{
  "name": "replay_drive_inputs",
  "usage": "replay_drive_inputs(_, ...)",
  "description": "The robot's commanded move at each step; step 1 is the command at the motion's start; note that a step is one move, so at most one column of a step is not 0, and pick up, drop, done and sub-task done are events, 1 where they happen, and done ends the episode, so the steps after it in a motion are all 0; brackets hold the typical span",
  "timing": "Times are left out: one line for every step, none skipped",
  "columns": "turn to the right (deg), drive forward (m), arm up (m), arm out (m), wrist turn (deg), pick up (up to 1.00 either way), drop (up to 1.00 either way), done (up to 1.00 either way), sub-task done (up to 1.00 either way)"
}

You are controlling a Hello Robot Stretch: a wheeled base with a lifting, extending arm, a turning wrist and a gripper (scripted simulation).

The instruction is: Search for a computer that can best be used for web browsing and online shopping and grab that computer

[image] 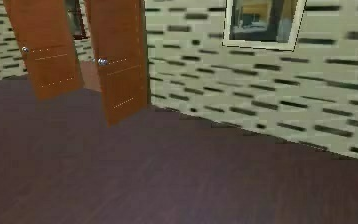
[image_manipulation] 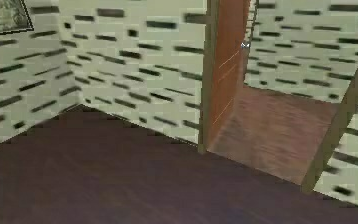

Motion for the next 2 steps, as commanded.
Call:
replay_drive_inputs(-30.0, 0.00, 0.00, 0.00, 0.0, 0.00, 0.00, 0.00, 0.00)
replay_drive_inputs(0.0, 1.00, 0.00, 0.00, 0.0, 0.00, 0.00, 0.00, 0.00)
